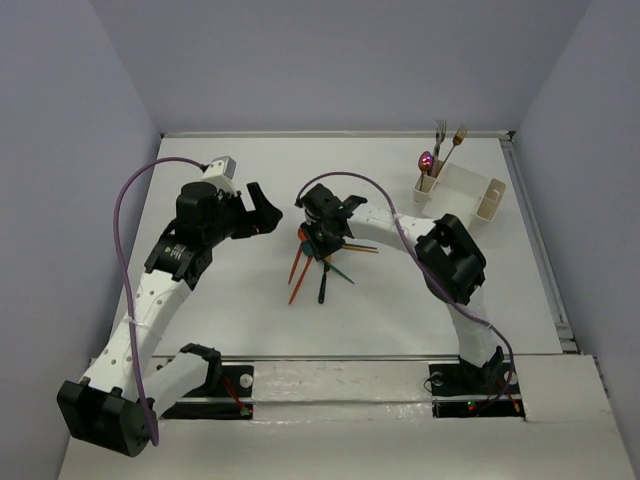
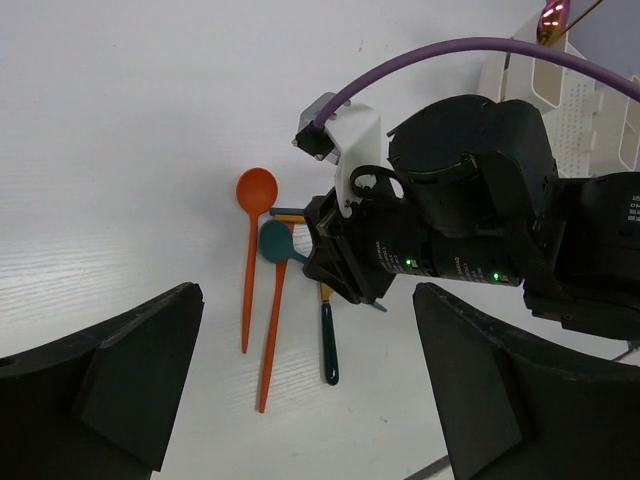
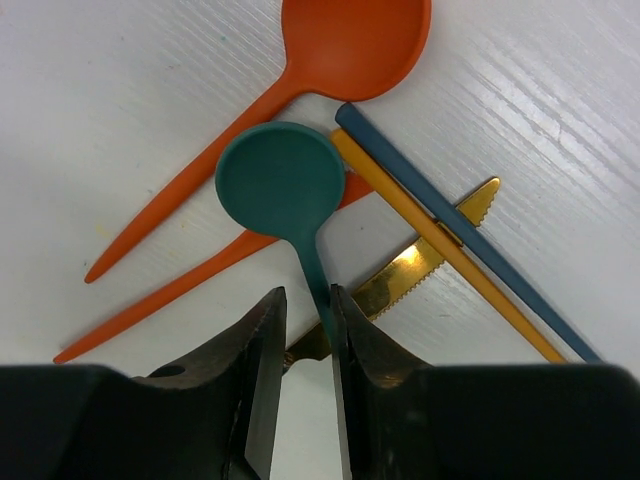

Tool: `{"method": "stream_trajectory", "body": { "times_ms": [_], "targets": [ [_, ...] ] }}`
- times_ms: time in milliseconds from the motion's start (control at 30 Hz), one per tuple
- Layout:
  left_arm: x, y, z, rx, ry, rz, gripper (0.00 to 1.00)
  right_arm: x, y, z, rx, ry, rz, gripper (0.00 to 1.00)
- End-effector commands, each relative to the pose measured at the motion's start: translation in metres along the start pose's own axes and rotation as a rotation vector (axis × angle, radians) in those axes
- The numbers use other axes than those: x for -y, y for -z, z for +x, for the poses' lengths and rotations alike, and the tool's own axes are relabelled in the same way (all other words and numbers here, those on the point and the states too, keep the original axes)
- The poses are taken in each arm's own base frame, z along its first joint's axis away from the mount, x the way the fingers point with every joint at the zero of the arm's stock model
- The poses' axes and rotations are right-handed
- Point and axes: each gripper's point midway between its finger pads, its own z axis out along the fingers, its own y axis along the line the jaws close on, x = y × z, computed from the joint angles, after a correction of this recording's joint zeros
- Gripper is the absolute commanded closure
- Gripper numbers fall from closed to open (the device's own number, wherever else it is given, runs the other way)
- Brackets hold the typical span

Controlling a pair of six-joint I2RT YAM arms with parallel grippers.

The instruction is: Sort the eating utensils into containers

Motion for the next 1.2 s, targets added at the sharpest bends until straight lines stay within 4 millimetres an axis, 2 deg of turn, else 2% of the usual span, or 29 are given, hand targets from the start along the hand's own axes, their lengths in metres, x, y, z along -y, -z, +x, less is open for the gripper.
{"method": "stream_trajectory", "body": {
  "times_ms": [0, 167, 367, 433, 533, 600, 667, 733, 767, 800, 833, 867, 900, 933, 967, 1000, 1033, 1067, 1100, 1167],
  "targets": [
    [0.017, 0.010, -0.030, 0.086, -0.038, 0.052, 0.01, 0.002, -0.007, -0.001, -0.010, 0.014, 0.029, 0.72],
    [0.022, 0.012, -0.037, 0.101, -0.050, 0.065, 0.01, 0.005, -0.013, -0.002, -0.022, 0.011, 0.052, 0.70],
    [0.025, 0.015, -0.040, 0.108, -0.054, 0.079, 0.01, 0.005, -0.007, -0.008, -0.008, 0.022, 0.057, 0.68],
    [0.025, 0.015, -0.039, 0.107, -0.053, 0.080, 0.01, 0.006, -0.011, -0.005, -0.022, 0.017, 0.060, 0.75],
    [0.027, 0.017, -0.041, 0.115, -0.059, 0.082, 0.01, 0.005, -0.006, -0.008, -0.014, 0.011, 0.058, 0.93],
    [0.027, 0.018, -0.045, 0.122, -0.064, 0.080, 0.01, 0.004, 0.006, -0.020, 0.024, 0.007, 0.066, 0.93],
    [0.029, 0.020, -0.053, 0.141, -0.073, 0.076, 0.01, 0.002, 0.031, -0.040, 0.097, 0.008, 0.075, 0.93],
    [0.036, 0.023, -0.063, 0.170, -0.078, 0.092, 0.01, 0.003, 0.058, -0.063, 0.177, 0.007, 0.103, 0.93],
    [0.038, 0.022, -0.065, 0.170, -0.079, 0.099, 0.01, 0.009, 0.084, -0.080, 0.249, -0.016, 0.111, 0.93],
    [0.040, 0.022, -0.067, 0.175, -0.079, 0.108, 0.01, 0.016, 0.100, -0.091, 0.297, -0.041, 0.123, 0.93],
    [0.042, 0.023, -0.068, 0.176, -0.078, 0.119, 0.01, 0.026, 0.114, -0.098, 0.338, -0.073, 0.135, 0.93],
    [0.046, 0.023, -0.067, 0.175, -0.077, 0.143, 0.01, 0.049, 0.151, -0.117, 0.450, -0.147, 0.162, 0.93],
    [0.048, 0.023, -0.066, 0.173, -0.079, 0.152, 0.01, 0.069, 0.149, -0.119, 0.461, -0.190, 0.196, 0.93],
    [0.050, 0.024, -0.062, 0.167, -0.082, 0.177, 0.01, 0.106, 0.185, -0.126, 0.561, -0.283, 0.243, 0.93],
    [0.052, 0.024, -0.059, 0.162, -0.084, 0.191, 0.01, 0.127, 0.205, -0.128, 0.616, -0.334, 0.274, 0.93],
    [0.053, 0.024, -0.052, 0.146, -0.085, 0.211, 0.01, 0.150, 0.235, -0.121, 0.684, -0.396, 0.330, 0.93],
    [0.054, 0.027, -0.054, 0.157, -0.087, 0.216, 0.01, 0.168, 0.261, -0.125, 0.752, -0.429, 0.349, 0.93],
    [0.055, 0.029, -0.049, 0.152, -0.090, 0.232, 0.01, 0.194, 0.275, -0.119, 0.799, -0.483, 0.410, 0.93],
    [0.055, 0.029, -0.047, 0.150, -0.090, 0.236, 0.01, 0.233, 0.298, -0.109, 0.847, -0.550, 0.494, 0.93],
    [0.054, 0.030, -0.041, 0.137, -0.085, 0.243, 0.01, 0.275, 0.339, -0.092, 0.937, -0.621, 0.646, 0.93]
  ]
}}
